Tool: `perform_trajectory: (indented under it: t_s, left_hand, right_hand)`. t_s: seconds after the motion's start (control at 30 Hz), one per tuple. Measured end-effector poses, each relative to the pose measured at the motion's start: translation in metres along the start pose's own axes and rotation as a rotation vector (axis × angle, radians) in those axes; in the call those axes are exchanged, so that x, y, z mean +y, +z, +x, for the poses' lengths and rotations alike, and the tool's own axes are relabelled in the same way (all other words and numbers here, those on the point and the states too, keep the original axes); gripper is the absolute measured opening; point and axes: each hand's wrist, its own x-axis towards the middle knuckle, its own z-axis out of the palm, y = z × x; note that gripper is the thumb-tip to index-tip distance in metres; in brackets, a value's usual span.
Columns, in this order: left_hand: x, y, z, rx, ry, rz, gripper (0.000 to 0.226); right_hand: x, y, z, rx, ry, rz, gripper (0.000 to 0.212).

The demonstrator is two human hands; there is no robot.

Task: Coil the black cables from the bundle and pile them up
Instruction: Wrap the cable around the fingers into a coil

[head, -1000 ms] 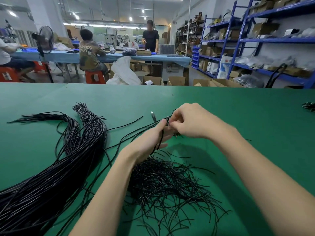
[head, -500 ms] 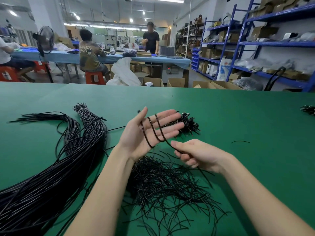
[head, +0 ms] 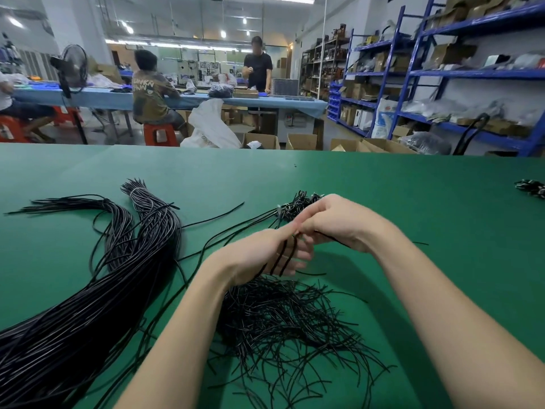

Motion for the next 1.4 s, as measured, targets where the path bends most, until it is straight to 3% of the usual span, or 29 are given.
perform_trajectory:
  t_s: [0.07,0.17,0.23,0.33,0.47,0.6,0.73,0.77,0.87,0.9,1.0,1.1,1.23,1.4]
  left_hand:
    - [0.001,0.002,0.000,0.106,0.064,-0.046,0.055]
    - [0.002,0.003,0.000,0.228,0.100,-0.133,0.053]
    - [0.002,0.002,0.000,0.264,0.110,-0.189,0.050]
    - [0.003,0.001,0.000,0.277,0.138,-0.259,0.046]
    - [0.000,0.004,0.004,0.294,0.194,-0.253,0.036]
    - [-0.004,0.007,0.008,0.364,0.220,-0.215,0.019]
    - [-0.004,0.008,0.004,0.311,0.207,-0.209,0.021]
    - [-0.004,0.008,0.003,0.273,0.198,-0.233,0.024]
    - [-0.003,0.010,-0.002,0.135,0.179,-0.299,0.026]
    - [-0.002,0.010,-0.004,0.085,0.181,-0.294,0.025]
    - [0.000,0.015,-0.009,-0.061,0.192,-0.234,0.022]
    - [0.001,0.019,-0.013,-0.133,0.236,-0.185,0.017]
    - [0.004,0.017,-0.018,-0.210,0.260,-0.184,0.019]
    - [0.004,0.018,-0.018,-0.261,0.264,-0.207,0.019]
  right_hand:
    - [0.007,0.011,-0.003,0.145,-0.026,0.070,0.030]
    - [0.021,0.023,-0.011,0.372,-0.100,0.074,0.019]
    - [0.025,0.026,-0.018,0.430,-0.120,0.043,0.014]
    - [0.027,0.026,-0.024,0.402,-0.089,0.015,0.008]
    - [0.026,0.028,-0.027,0.299,-0.054,0.204,0.009]
    - [0.032,0.036,-0.029,0.308,-0.133,0.179,0.015]
    - [0.033,0.017,-0.036,0.036,-0.055,0.402,0.004]
    - [0.032,0.009,-0.036,0.094,-0.059,0.362,0.009]
    - [0.029,-0.010,-0.028,0.499,-0.172,0.106,0.027]
    - [0.024,-0.010,-0.024,0.478,-0.224,0.080,0.029]
    - [0.006,0.002,-0.015,0.024,-0.267,0.051,0.038]
    - [-0.002,0.009,-0.004,-0.214,-0.230,0.071,0.027]
    - [-0.002,0.013,0.000,-0.283,-0.167,0.184,0.018]
    - [0.008,0.010,-0.005,-0.212,-0.167,0.255,0.032]
